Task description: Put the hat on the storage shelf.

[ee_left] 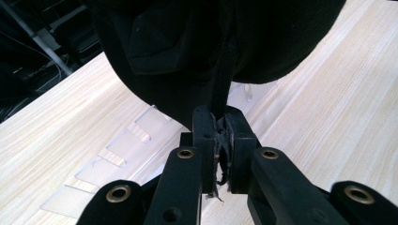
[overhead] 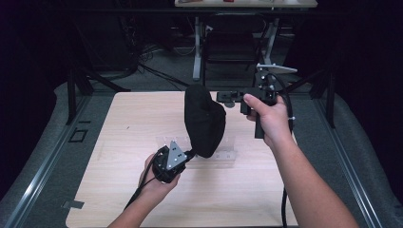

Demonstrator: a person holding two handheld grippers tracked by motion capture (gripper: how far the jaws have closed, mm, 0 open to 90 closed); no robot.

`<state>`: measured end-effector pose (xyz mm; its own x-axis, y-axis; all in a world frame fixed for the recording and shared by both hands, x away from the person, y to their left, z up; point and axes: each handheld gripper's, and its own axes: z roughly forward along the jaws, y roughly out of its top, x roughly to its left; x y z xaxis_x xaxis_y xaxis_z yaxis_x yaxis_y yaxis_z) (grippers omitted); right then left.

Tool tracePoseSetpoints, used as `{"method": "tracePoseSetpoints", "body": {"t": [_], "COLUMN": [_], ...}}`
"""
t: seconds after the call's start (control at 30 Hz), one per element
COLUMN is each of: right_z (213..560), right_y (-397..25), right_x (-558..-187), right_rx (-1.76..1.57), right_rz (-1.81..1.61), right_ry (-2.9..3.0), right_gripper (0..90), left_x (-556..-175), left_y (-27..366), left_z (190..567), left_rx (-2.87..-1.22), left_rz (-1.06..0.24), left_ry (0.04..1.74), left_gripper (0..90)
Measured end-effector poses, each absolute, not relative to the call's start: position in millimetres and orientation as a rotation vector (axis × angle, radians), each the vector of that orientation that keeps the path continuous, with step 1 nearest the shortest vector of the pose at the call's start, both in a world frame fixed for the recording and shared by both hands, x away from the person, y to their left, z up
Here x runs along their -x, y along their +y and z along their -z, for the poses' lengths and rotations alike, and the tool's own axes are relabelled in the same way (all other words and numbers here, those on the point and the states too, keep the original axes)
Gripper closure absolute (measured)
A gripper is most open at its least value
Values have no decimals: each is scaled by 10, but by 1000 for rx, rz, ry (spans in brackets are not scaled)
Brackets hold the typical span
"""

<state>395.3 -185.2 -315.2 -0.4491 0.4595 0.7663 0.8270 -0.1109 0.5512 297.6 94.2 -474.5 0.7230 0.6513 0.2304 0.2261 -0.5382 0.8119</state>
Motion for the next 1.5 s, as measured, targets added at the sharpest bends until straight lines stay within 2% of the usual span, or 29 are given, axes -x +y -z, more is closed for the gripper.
{"method": "tracePoseSetpoints", "body": {"t": [0.47,0.77,1.27,1.5], "right_z": [3102,3080,3100,3090], "right_y": [-2101,-2190,-2317,-2405], "right_x": [-3845,-3801,-3730,-3697], "right_rx": [1473,1489,1539,1560], "right_rz": [1595,1603,1609,1609], "right_ry": [-1885,-1891,-1917,-1934], "right_gripper": [822,822,811,809], "left_x": [-3053,-3108,-3057,-3034], "left_y": [1144,1273,1374,1430], "left_z": [4812,5014,5159,5150], "left_rx": [-2067,-2061,-2046,-2038], "left_rz": [-578,-521,-506,-495], "left_ry": [746,839,852,863], "left_gripper": [856,850,835,757]}}
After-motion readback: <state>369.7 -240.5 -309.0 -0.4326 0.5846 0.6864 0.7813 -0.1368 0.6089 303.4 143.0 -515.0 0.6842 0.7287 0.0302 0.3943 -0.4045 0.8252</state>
